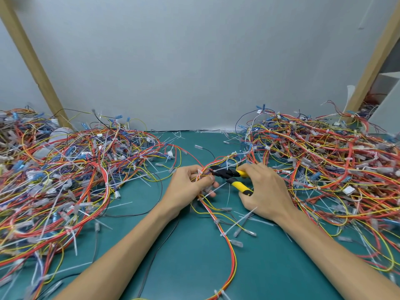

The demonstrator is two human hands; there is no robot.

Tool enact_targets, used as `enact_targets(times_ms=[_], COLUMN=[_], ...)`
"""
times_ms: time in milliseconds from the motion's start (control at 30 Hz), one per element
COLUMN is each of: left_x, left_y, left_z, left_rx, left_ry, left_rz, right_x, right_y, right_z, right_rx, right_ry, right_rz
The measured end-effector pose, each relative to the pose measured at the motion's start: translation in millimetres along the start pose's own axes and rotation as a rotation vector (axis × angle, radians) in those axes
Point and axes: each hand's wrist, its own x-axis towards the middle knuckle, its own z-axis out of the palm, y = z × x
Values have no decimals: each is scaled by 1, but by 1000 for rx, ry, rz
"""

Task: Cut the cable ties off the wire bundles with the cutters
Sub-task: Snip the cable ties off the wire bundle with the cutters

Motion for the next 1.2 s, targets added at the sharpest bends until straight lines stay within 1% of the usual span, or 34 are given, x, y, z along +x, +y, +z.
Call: enact_targets(times_ms=[200,500,600,733,833,1033,1200], left_x=[0,-1,-1,-1,-1,0,0], left_y=[-2,-1,-1,-1,-2,-3,-3], left_z=[-2,-3,-3,-3,-4,-5,-5], left_rx=[43,-21,-43,-3,-20,23,34], left_ry=[5,7,4,-9,-16,-16,-22], left_rz=[19,23,25,55,56,51,62], right_x=[0,1,2,3,3,2,3], right_y=[-2,-3,-1,1,-1,-1,1], right_z=[-2,3,4,4,3,3,4], right_rx=[5,-68,-61,-55,-72,-35,-58], right_ry=[12,100,90,108,111,96,80], right_rz=[-12,-44,-37,-6,-9,26,23])
